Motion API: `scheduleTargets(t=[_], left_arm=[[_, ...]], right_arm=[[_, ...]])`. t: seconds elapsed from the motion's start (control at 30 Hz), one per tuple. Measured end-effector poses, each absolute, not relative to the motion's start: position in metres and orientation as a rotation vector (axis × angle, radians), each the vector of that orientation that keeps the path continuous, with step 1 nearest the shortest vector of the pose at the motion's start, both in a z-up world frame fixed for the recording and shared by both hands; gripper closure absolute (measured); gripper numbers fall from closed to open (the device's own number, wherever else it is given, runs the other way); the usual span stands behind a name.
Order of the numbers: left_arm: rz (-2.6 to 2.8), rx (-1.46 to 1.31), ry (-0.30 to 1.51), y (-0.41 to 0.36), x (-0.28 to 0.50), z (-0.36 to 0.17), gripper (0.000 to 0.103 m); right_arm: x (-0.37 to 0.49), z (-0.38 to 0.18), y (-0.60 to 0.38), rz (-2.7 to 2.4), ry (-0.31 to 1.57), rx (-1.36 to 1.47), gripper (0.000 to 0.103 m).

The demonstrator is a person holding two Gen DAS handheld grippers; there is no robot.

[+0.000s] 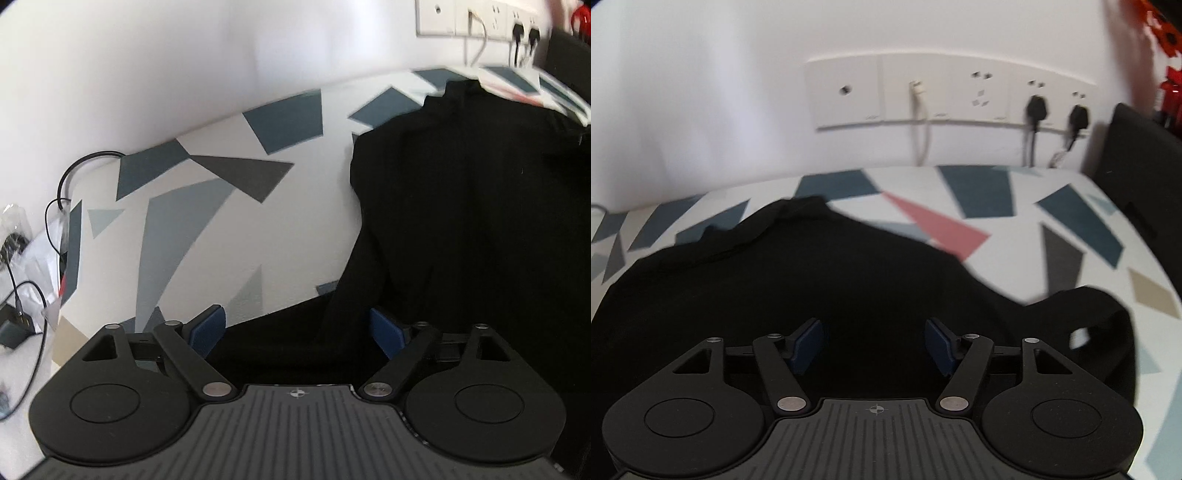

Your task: Fold clothes

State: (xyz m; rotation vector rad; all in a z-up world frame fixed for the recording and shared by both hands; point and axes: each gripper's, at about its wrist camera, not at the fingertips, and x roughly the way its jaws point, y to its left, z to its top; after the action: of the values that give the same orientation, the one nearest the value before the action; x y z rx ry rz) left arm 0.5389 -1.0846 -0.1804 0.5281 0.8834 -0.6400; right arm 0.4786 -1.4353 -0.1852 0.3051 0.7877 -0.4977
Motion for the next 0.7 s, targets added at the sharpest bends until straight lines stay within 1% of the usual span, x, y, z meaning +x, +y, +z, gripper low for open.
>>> scheduleTargets(t=[0.03,0.07,0.1,0.13,0.17,0.2,0.27,0.37,0.43,0.5,0.53,0.57,0.6,0.63,0.67,0.7], left_arm=[[-0.647,0.526,0.885,-1.086,0.537,-0.180,0.016],[-0.668,0.520,0.882,-1.086,0.535,-0.179,0.027],[-0.694,0.513,0.878,-1.086,0.532,-0.179,0.042],[-0.712,0.504,0.883,-1.086,0.530,-0.178,0.083],[-0.695,0.506,0.889,-1.087,0.529,-0.177,0.093],[-0.626,0.524,0.879,-1.085,0.530,-0.177,0.093],[-0.478,0.511,0.868,-1.070,0.535,-0.178,0.098],[-0.325,0.391,0.911,-1.032,0.550,-0.179,0.098],[-0.301,0.335,0.916,-1.019,0.555,-0.176,0.098],[-0.313,0.314,0.907,-1.019,0.557,-0.172,0.094],[-0.326,0.322,0.899,-1.023,0.558,-0.170,0.086],[-0.350,0.331,0.892,-1.030,0.559,-0.168,0.072],[-0.384,0.335,0.878,-1.041,0.559,-0.166,0.064],[-0.419,0.333,0.861,-1.054,0.560,-0.163,0.051],[-0.464,0.332,0.837,-1.068,0.559,-0.161,0.047],[-0.506,0.345,0.817,-1.082,0.558,-0.160,0.047]], right_arm=[[0.481,-0.187,-1.432,-0.493,0.795,0.300,0.044],[0.484,-0.190,-1.429,-0.489,0.803,0.295,0.044],[0.487,-0.192,-1.425,-0.485,0.811,0.290,0.044],[0.488,-0.194,-1.424,-0.489,0.816,0.277,0.044],[0.489,-0.197,-1.423,-0.498,0.819,0.260,0.043],[0.488,-0.197,-1.423,-0.507,0.820,0.250,0.042],[0.486,-0.198,-1.426,-0.529,0.821,0.250,0.042],[0.478,-0.199,-1.432,-0.561,0.815,0.288,0.046],[0.476,-0.199,-1.431,-0.577,0.817,0.296,0.046],[0.477,-0.198,-1.431,-0.587,0.823,0.313,0.045],[0.479,-0.196,-1.433,-0.587,0.822,0.339,0.045],[0.481,-0.195,-1.435,-0.585,0.820,0.370,0.045],[0.483,-0.192,-1.437,-0.576,0.808,0.397,0.045],[0.487,-0.190,-1.439,-0.563,0.792,0.422,0.045],[0.490,-0.187,-1.441,-0.550,0.776,0.446,0.045],[0.496,-0.185,-1.441,-0.536,0.768,0.445,0.045]])
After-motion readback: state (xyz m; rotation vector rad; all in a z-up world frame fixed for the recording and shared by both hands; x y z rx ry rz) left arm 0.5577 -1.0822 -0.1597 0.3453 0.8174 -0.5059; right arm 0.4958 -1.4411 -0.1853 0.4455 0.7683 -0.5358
